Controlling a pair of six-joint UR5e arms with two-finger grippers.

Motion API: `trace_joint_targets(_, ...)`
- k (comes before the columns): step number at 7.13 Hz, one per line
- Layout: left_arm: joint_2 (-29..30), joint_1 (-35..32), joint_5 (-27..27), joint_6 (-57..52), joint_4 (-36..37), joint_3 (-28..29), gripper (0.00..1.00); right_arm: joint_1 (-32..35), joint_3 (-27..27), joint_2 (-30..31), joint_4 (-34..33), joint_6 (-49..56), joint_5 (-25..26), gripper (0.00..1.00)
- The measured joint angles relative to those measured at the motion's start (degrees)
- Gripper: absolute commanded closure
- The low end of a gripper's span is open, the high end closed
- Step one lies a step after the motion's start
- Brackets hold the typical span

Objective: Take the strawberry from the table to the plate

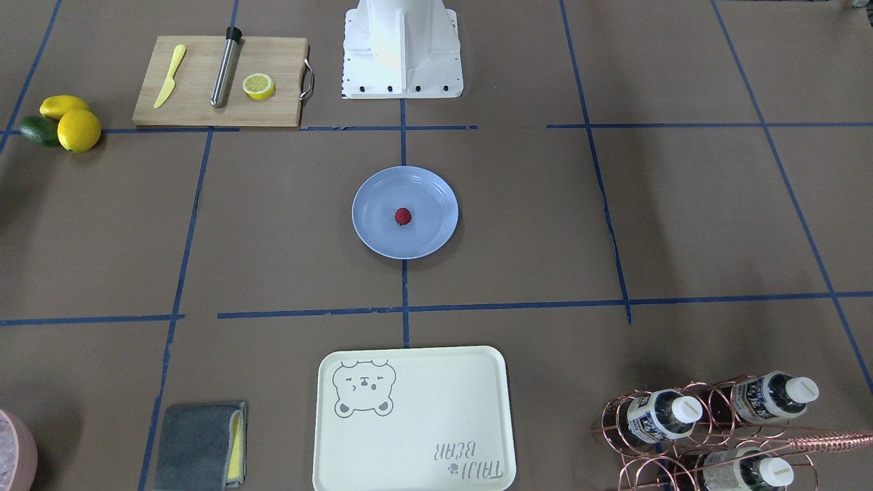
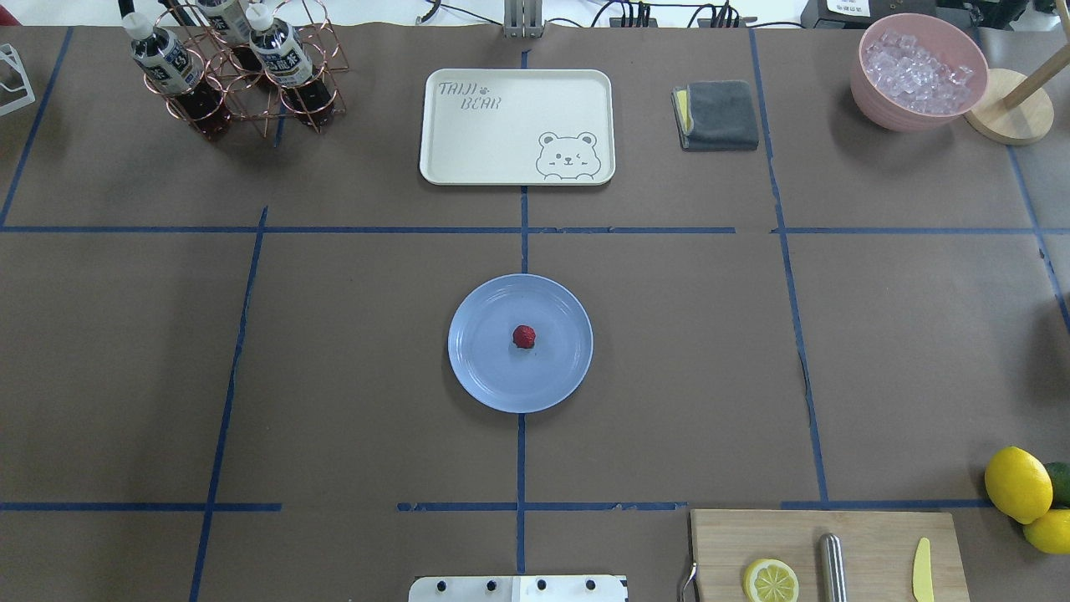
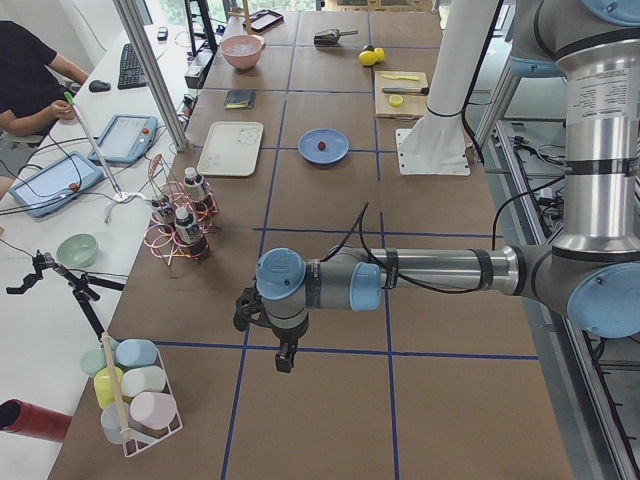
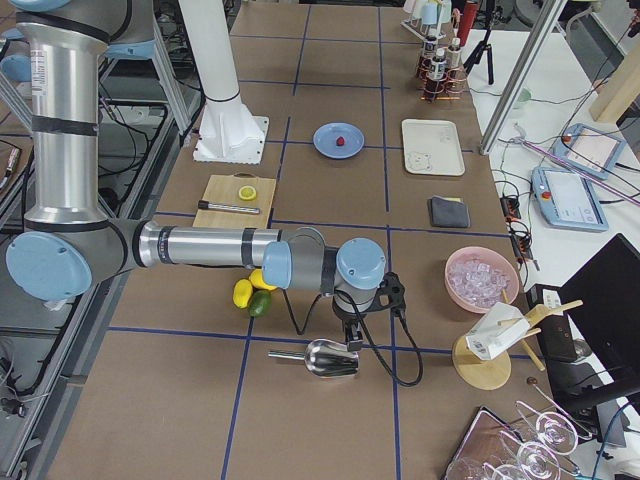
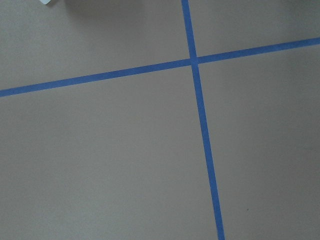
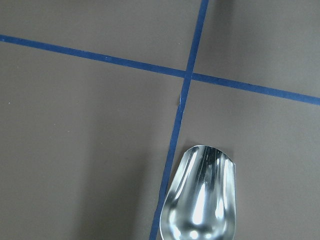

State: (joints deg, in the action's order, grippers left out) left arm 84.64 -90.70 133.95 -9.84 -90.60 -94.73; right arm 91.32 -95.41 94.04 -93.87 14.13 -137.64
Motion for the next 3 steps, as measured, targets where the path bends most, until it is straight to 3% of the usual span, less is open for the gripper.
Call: trace_joint_targets(3,0.0,0.0,0.0,-0.1,-0.2,0.1,0.00,0.0,-0.3,-0.1,0.0,-0.1,-0.4,0.00)
